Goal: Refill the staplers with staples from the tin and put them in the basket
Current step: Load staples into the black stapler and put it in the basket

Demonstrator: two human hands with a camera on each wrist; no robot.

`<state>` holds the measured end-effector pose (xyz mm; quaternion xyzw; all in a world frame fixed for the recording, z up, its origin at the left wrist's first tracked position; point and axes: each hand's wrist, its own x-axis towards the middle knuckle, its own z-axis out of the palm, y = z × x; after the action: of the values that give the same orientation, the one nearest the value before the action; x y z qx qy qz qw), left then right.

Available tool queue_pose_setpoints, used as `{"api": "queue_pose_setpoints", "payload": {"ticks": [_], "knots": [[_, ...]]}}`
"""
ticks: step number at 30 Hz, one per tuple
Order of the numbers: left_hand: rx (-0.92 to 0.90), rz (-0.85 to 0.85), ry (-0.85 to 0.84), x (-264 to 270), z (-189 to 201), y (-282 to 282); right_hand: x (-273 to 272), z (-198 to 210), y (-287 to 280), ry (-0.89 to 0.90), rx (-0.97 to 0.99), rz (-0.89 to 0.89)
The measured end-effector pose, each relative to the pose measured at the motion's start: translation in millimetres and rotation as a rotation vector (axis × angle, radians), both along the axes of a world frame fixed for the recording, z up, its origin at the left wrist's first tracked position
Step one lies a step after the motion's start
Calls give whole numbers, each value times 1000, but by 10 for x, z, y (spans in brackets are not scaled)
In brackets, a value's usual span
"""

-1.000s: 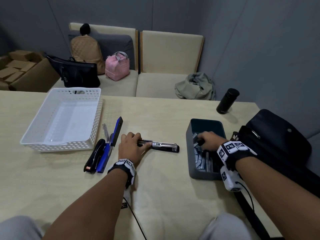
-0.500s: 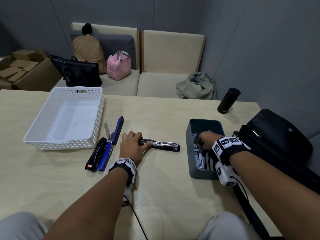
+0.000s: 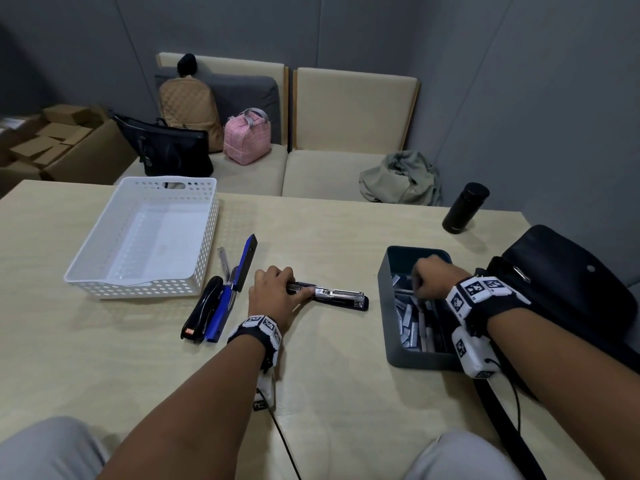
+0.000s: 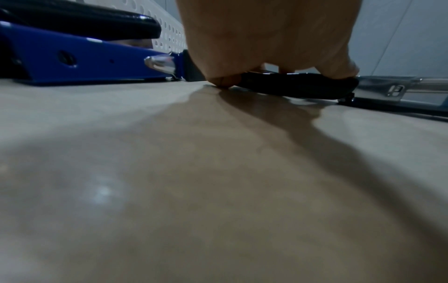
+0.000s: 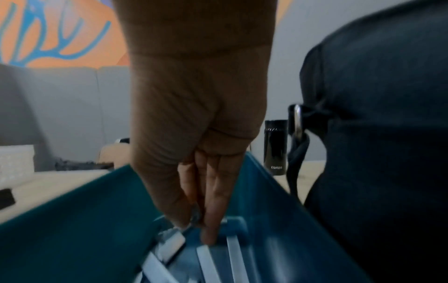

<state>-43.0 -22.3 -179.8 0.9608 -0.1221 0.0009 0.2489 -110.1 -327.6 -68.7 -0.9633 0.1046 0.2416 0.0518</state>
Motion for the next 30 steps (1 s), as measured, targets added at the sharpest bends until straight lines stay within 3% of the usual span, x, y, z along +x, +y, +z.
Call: {"api": "queue_pose_setpoints", "payload": {"ticks": [7, 11, 14, 21, 30], "knots": [[-3, -3, 19, 0, 11, 1, 93, 738, -73, -219, 429, -235], [-8, -9, 24, -1, 22, 7, 219, 902, 227, -388, 632, -241], [-19, -19, 28, -2, 32, 35, 283, 711, 627, -421, 579, -154], [-29, -8, 27, -10, 19, 154, 226, -106, 1346, -332, 184, -84], [-46, -17, 39, -8, 5, 257, 6, -288, 1282, -291, 190, -106]]}}
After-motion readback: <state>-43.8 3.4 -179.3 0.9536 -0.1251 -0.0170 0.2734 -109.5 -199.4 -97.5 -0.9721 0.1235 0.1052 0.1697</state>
